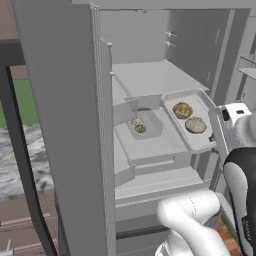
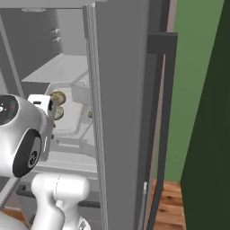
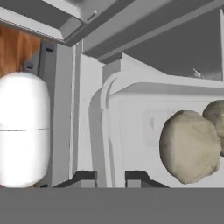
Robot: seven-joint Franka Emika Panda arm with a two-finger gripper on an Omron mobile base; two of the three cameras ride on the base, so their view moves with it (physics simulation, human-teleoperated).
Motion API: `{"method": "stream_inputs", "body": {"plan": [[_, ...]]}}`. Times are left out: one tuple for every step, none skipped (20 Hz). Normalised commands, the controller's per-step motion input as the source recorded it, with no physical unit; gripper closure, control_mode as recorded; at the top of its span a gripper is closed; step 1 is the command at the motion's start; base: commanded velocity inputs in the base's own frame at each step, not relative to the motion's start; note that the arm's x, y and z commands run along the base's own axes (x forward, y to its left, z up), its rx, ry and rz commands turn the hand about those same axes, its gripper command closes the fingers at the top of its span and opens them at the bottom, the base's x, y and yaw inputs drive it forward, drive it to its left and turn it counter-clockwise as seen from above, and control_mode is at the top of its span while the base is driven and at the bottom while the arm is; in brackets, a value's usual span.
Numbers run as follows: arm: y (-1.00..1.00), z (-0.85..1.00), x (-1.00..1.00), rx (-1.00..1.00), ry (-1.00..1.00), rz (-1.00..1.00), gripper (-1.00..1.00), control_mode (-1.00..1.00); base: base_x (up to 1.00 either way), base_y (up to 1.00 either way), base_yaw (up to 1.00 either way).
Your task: Place two dumplings into each of the tupperware containers and then place the containers in the fridge.
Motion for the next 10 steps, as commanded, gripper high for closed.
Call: {"method": "stream_inputs", "body": {"plan": [[0.0,0.23,0.0,0.05,-0.31,0.0,1.0,-1.0,0.0,0.0,0.0],[0.0,0.19,0.48,0.12,-0.02,0.0,1.0,-1.0,0.0,0.0,0.0],[0.0,0.42,0.56,0.05,0.0,0.0,1.0,-1.0,0.0,0.0,0.0],[0.0,0.54,0.64,0.05,0.0,0.0,1.0,-1.0,0.0,0.0,0.0],[0.0,0.54,0.73,0.07,0.0,0.0,1.0,-1.0,0.0,0.0,0.0],[0.01,0.53,0.76,0.07,0.0,0.0,1.0,-1.0,0.0,0.0,0.0],[0.0,0.49,0.84,0.09,0.0,0.0,1.0,-1.0,0.0,0.0,0.0],[0.0,0.37,0.77,0.06,-0.03,0.01,1.0,-1.0,0.0,0.0,0.0],[0.06,0.29,0.8,0.03,-0.03,0.01,1.0,-1.0,0.0,0.0,0.0],[0.0,0.28,0.89,0.05,-0.03,0.01,1.0,-1.0,0.0,0.0,0.0]]}}
